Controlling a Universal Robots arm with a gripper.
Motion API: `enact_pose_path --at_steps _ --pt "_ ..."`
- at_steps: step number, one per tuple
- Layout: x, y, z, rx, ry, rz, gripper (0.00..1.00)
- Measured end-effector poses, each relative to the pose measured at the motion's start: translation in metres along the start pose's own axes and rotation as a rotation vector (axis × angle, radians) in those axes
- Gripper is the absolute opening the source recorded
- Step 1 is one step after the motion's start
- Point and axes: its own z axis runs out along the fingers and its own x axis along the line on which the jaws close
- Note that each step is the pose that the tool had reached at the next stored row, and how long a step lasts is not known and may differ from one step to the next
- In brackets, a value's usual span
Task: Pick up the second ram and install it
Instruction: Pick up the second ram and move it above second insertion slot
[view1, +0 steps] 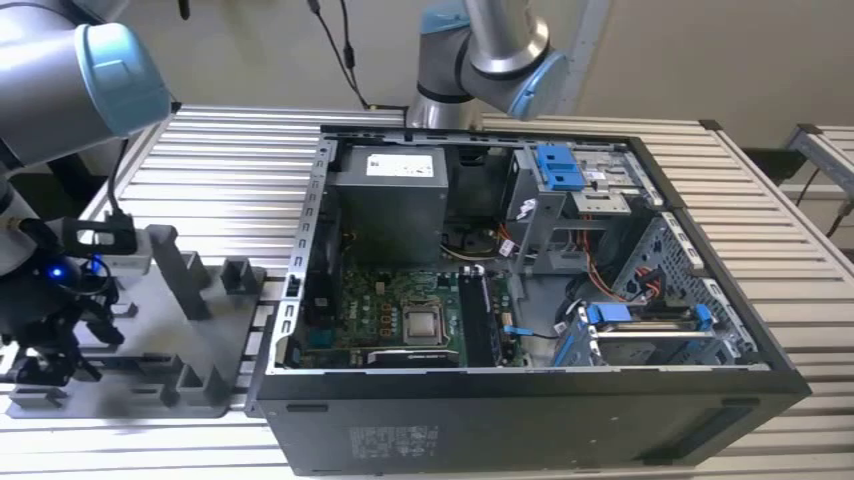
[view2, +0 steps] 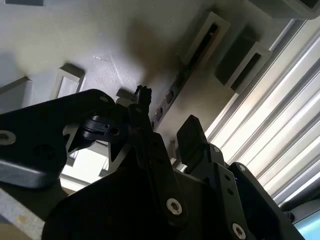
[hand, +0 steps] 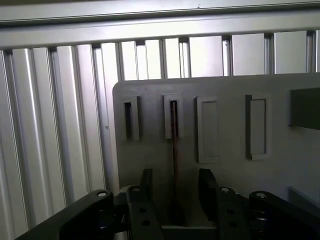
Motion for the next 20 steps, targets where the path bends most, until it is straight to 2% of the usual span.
enact_pose_path --at_steps 4,17,19,20 --pt "-0.0014 0.0005 0.0020 0.0035 -0.0052 0.000 0.50" --pt "-0.0033 0.0022 0.0033 0.0034 -0.0051 0.001 0.50" --pt "-0.0033 0.0022 0.0034 0.0035 -0.0051 0.001 0.48" --pt "-0.0033 0.0022 0.0034 0.0035 -0.0051 0.001 0.42"
